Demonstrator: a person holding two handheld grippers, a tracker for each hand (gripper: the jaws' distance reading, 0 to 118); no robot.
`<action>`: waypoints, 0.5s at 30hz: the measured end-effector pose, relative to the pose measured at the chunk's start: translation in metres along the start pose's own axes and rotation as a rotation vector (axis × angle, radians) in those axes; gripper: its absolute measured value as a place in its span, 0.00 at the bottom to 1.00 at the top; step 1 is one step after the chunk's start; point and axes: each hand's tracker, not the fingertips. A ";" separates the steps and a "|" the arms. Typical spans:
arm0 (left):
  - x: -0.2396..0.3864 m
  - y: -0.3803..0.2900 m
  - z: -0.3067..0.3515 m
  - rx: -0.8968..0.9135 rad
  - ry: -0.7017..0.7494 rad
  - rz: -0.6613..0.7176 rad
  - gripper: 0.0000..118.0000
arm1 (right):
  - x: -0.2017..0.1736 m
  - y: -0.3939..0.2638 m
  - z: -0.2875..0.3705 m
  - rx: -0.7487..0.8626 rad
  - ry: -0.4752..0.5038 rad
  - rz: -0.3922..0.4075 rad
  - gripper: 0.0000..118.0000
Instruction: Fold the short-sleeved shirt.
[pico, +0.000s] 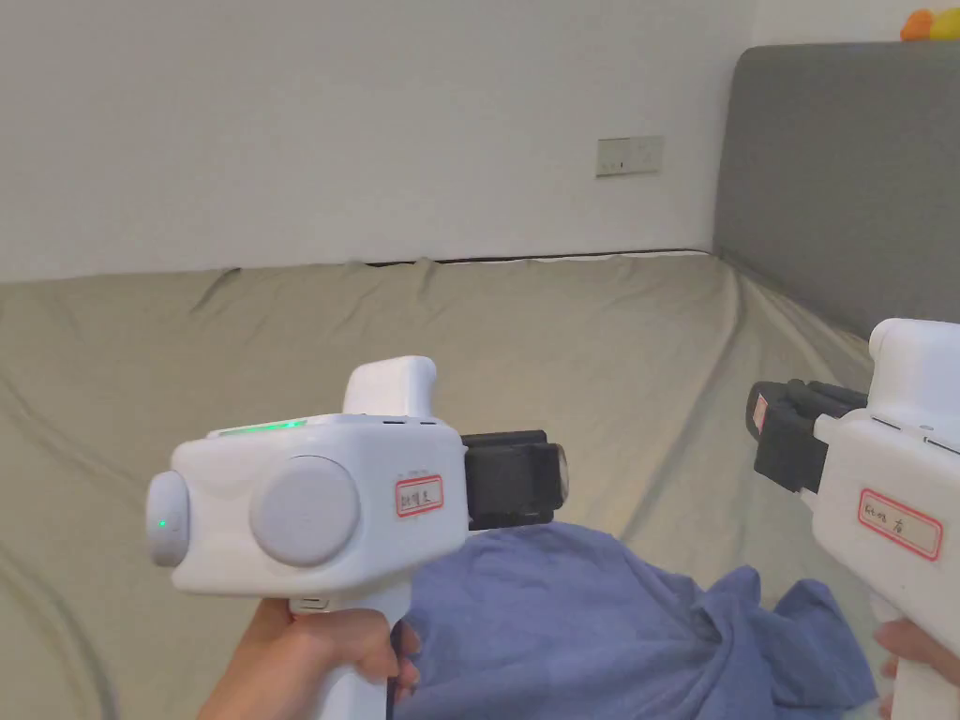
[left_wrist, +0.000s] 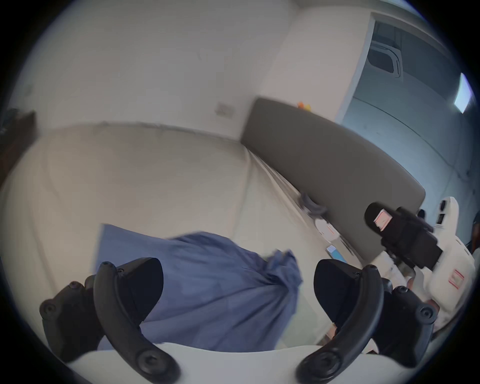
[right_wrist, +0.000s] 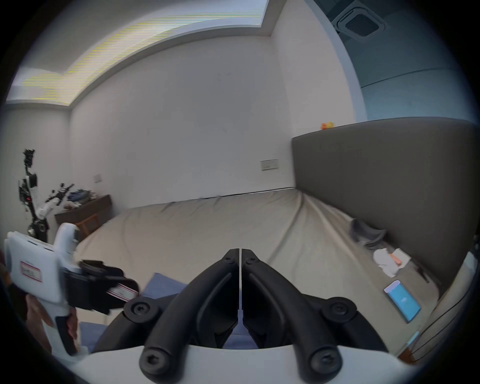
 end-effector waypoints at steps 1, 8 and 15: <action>-0.007 -0.002 0.020 0.039 0.057 -0.014 1.00 | -0.008 -0.001 0.000 0.008 0.026 -0.006 0.03; -0.041 -0.024 0.131 0.089 0.570 -0.202 0.10 | -0.072 0.001 -0.007 -0.013 0.115 0.070 0.03; -0.102 -0.065 0.178 -0.025 0.459 0.139 0.00 | -0.107 -0.010 0.000 -0.007 0.234 0.009 0.03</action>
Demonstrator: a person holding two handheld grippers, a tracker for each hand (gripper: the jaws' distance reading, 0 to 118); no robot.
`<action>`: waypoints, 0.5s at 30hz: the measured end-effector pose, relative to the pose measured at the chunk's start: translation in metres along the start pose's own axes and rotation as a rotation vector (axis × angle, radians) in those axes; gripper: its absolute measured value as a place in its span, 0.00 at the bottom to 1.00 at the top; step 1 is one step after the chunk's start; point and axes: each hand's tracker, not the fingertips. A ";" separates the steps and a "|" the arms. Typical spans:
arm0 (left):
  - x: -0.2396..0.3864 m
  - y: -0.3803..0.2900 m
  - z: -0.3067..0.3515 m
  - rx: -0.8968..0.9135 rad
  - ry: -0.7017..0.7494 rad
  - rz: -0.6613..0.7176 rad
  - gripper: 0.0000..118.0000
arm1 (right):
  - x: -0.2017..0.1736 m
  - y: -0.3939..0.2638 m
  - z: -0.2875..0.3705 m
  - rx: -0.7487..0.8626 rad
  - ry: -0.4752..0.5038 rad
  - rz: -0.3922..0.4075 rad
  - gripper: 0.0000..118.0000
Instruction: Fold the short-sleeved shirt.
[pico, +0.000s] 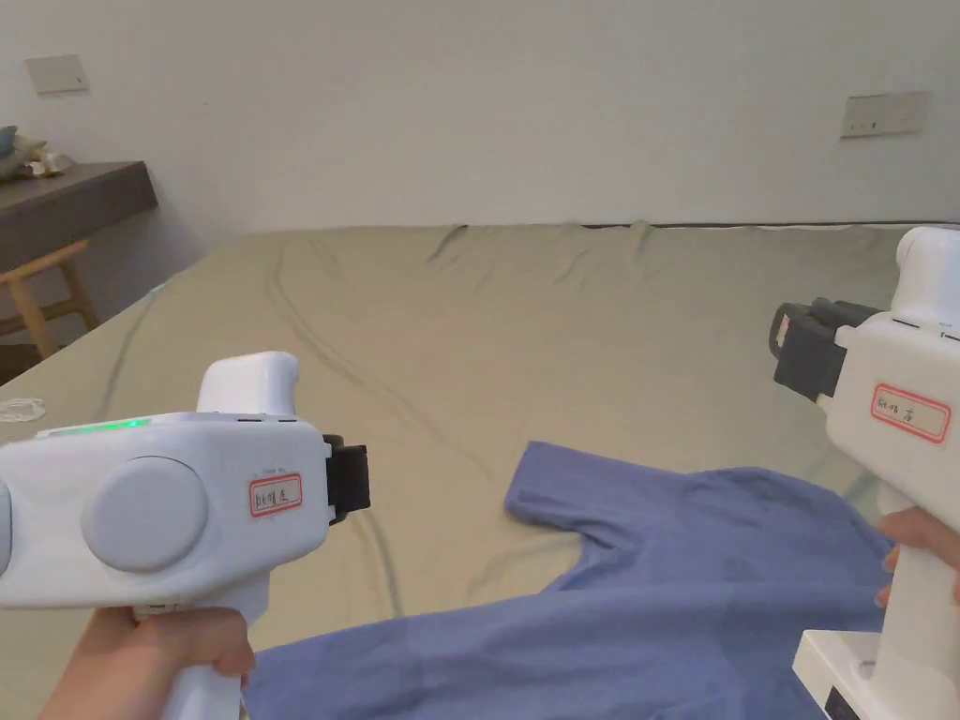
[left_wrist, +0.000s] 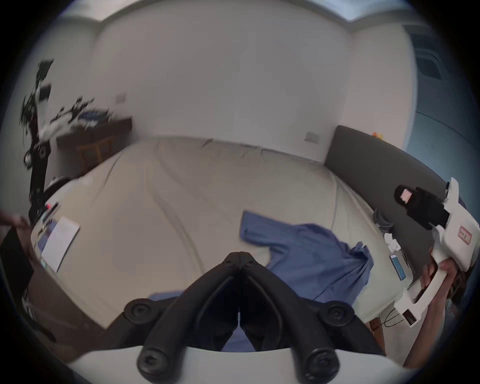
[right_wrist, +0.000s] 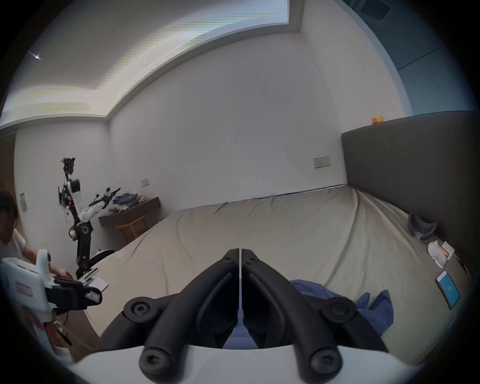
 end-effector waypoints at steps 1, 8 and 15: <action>-0.005 -0.006 -0.005 0.011 0.038 0.011 0.00 | -0.003 -0.002 -0.002 0.002 -0.002 0.025 0.03; -0.049 -0.037 -0.052 -0.156 0.177 0.078 0.00 | -0.020 -0.015 -0.034 -0.049 -0.008 0.054 0.03; -0.085 -0.077 -0.135 -0.358 0.235 0.205 1.00 | -0.024 -0.039 -0.076 -0.149 0.003 0.050 0.03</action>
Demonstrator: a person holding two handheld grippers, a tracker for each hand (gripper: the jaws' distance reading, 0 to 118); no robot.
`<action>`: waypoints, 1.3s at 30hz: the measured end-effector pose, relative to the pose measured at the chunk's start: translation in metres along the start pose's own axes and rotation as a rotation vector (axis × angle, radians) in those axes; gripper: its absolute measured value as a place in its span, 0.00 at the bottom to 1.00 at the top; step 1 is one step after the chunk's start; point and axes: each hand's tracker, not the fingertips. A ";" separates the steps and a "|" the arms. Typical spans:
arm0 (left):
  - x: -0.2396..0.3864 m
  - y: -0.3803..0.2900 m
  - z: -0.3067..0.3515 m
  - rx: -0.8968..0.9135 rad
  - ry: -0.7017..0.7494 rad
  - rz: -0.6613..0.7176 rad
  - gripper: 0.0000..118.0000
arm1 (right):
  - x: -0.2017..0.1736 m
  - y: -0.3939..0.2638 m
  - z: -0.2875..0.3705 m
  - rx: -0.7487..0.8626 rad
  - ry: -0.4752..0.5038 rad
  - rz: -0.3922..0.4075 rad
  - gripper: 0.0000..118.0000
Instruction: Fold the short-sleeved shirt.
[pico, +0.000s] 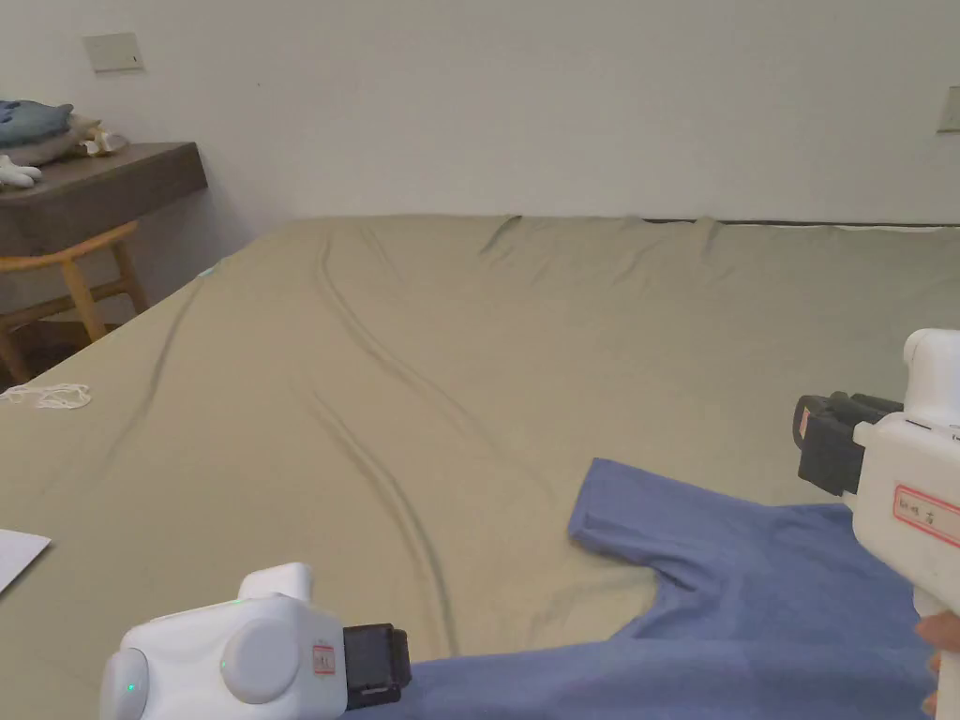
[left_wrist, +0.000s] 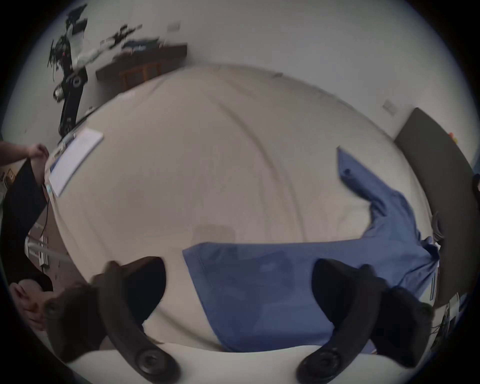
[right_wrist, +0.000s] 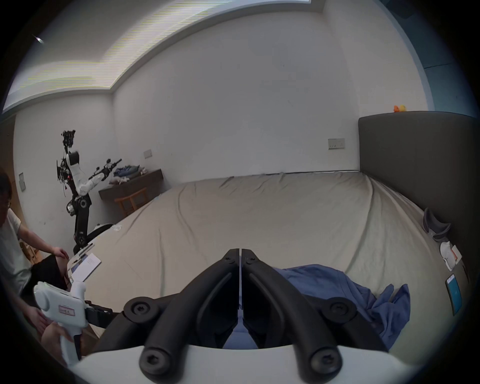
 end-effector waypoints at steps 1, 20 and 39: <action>-0.004 0.000 -0.011 0.010 -0.007 -0.006 1.00 | 0.001 -0.002 -0.004 -0.005 -0.003 0.005 0.03; 0.032 -0.009 -0.031 -0.079 -0.038 -0.174 0.04 | 0.027 0.003 -0.010 -0.052 -0.008 -0.016 0.03; 0.037 0.020 -0.013 -0.067 -0.257 -0.080 0.04 | 0.116 0.023 -0.141 -0.463 -0.018 0.119 0.92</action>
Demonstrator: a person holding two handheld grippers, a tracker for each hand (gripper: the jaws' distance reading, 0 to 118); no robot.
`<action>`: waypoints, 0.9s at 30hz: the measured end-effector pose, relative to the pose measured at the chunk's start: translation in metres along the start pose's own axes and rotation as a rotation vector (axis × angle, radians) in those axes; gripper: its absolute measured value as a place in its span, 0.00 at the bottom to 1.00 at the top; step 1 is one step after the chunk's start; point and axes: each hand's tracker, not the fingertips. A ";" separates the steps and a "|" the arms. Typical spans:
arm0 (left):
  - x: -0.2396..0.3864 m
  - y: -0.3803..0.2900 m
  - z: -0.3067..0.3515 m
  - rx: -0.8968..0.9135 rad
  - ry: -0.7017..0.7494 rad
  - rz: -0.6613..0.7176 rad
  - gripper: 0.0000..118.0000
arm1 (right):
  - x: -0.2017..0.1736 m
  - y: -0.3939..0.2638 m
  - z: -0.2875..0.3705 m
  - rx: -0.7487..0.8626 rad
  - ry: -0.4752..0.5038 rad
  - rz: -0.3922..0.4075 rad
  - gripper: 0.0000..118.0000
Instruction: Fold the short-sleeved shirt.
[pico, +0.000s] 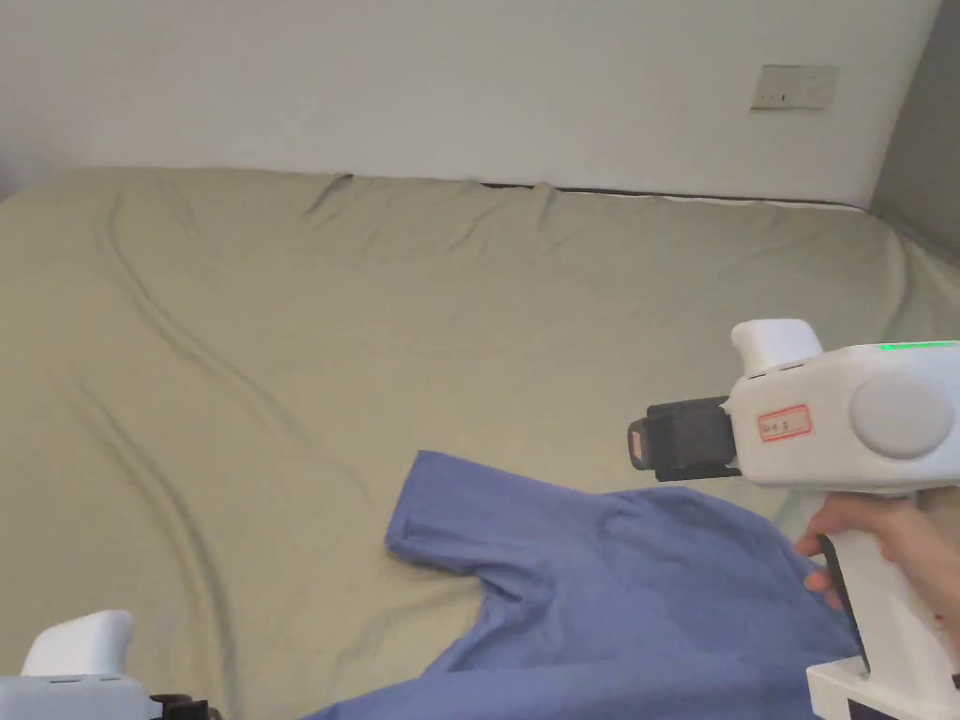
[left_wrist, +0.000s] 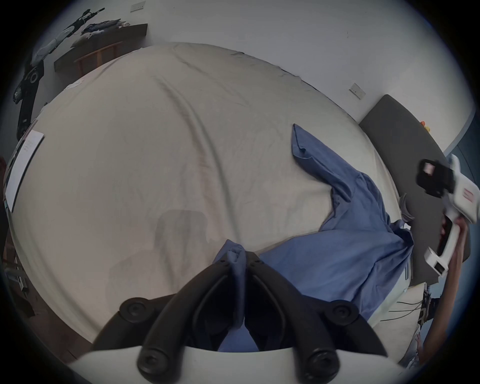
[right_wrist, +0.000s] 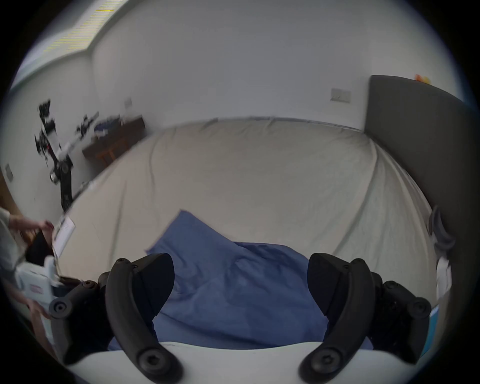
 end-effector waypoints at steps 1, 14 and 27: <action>0.003 0.000 -0.001 0.002 0.003 -0.001 0.04 | 0.001 0.005 -0.019 -0.050 -0.007 0.045 0.92; 0.006 -0.003 -0.036 -0.063 0.033 0.042 0.04 | -0.029 -0.012 -0.168 -0.269 0.001 0.222 0.69; 0.001 0.019 -0.008 0.002 -0.057 0.101 0.04 | -0.025 -0.007 -0.034 0.083 0.084 0.032 0.10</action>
